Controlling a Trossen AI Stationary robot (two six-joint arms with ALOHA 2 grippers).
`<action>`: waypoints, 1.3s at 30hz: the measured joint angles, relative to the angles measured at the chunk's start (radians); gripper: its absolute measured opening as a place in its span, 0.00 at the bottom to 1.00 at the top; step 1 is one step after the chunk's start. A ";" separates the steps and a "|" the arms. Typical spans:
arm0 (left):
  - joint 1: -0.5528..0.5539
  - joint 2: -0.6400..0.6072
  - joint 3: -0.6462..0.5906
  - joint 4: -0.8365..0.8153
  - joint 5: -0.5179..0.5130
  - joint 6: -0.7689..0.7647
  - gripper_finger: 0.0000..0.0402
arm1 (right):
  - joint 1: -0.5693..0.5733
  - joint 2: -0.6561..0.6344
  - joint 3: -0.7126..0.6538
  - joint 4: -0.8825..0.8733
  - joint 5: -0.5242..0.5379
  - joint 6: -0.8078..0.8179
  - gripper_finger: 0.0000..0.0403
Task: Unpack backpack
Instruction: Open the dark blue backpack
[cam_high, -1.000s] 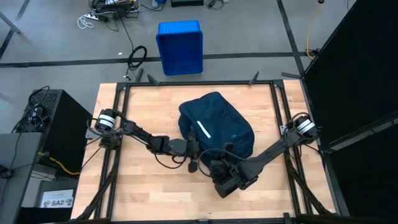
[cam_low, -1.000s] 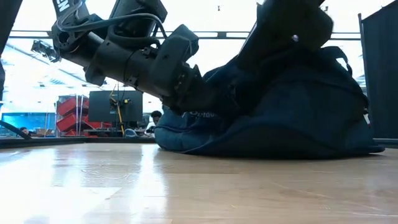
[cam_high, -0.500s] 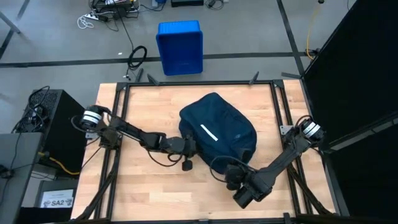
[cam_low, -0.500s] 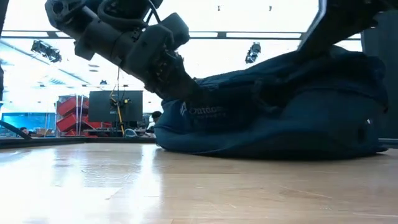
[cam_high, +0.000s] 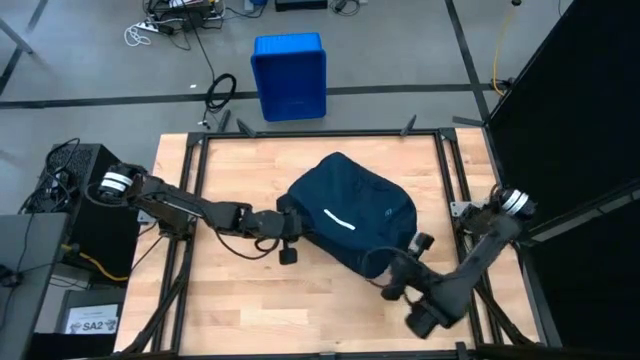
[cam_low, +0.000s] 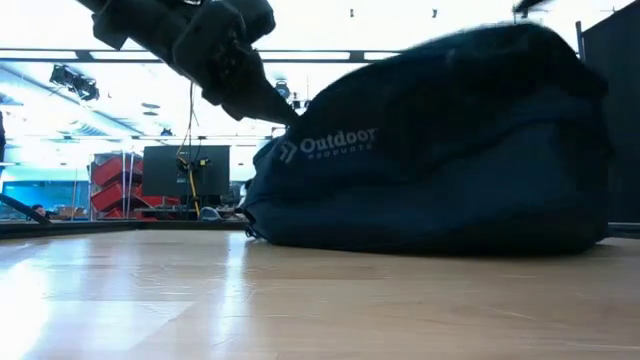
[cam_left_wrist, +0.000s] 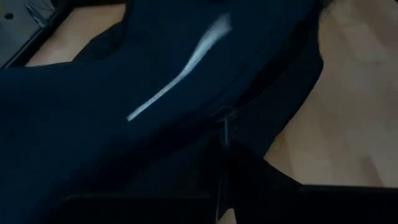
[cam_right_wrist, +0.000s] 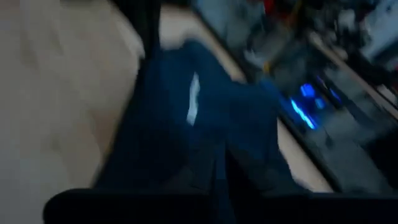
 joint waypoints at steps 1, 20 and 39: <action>0.000 0.000 0.000 0.000 0.000 0.000 0.00 | 0.018 -0.027 0.000 -0.001 0.036 0.007 0.05; 0.000 0.000 -0.001 0.023 0.018 -0.002 0.00 | -0.133 -0.030 0.000 0.784 0.014 -0.855 0.49; -0.013 0.000 -0.001 0.068 0.068 -0.002 0.00 | -0.466 0.143 0.000 0.956 -0.343 -1.080 0.50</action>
